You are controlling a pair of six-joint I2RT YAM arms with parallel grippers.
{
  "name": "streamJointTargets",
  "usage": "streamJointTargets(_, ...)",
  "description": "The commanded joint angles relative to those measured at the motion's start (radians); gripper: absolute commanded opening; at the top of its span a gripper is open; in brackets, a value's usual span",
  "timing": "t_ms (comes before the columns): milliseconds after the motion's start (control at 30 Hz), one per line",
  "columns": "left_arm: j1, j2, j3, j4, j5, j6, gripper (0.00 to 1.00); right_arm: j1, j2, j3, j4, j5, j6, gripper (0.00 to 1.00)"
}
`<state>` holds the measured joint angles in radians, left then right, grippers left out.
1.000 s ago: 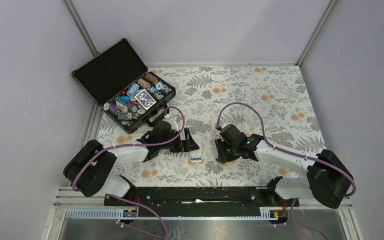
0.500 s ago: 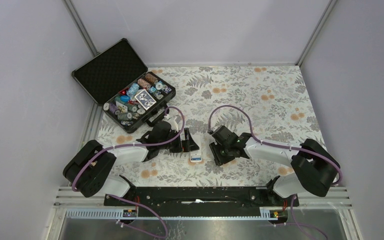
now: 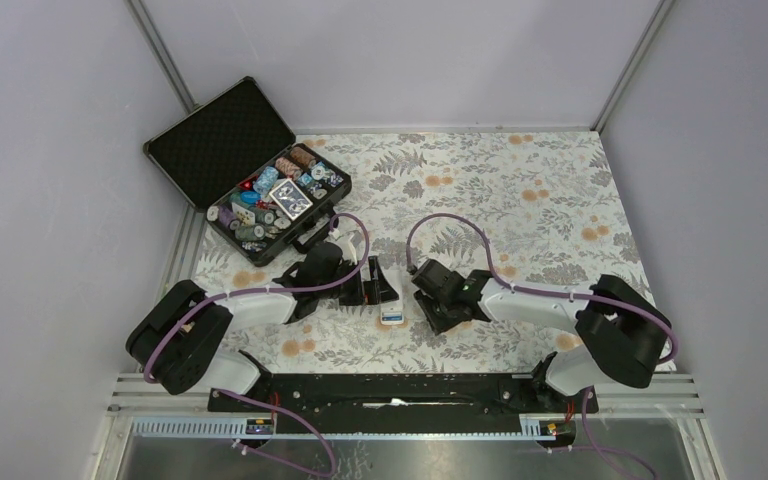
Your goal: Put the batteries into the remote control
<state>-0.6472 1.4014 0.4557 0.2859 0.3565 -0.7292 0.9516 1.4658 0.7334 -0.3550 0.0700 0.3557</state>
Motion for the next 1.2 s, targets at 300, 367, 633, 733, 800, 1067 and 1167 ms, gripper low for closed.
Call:
streamJointTargets(300,0.005,-0.053,-0.010,-0.056,0.003,0.029,0.99,0.065,0.025,0.050,-0.094,0.079,0.036,0.00)
streamJointTargets(367,0.010,-0.078,-0.014,-0.066,0.001,0.028,0.99,0.065,0.008,0.062,-0.101,0.087,0.033,0.00)
streamJointTargets(633,0.023,-0.171,-0.038,-0.138,-0.081,0.050,0.99,0.067,-0.045,0.139,-0.100,0.063,-0.059,0.00)
streamJointTargets(733,0.023,-0.205,-0.062,-0.140,-0.128,0.029,0.99,0.067,-0.040,0.170,-0.100,0.032,-0.121,0.00)
streamJointTargets(800,0.024,-0.231,-0.081,-0.139,-0.162,0.015,0.99,0.065,-0.033,0.187,-0.093,0.002,-0.172,0.00)
streamJointTargets(1067,0.023,-0.290,-0.103,-0.193,-0.239,0.008,0.99,0.066,0.024,0.256,-0.088,-0.113,-0.405,0.00)
streamJointTargets(1167,0.023,-0.311,-0.113,-0.212,-0.274,-0.007,0.99,0.065,0.053,0.284,-0.087,-0.167,-0.485,0.00)
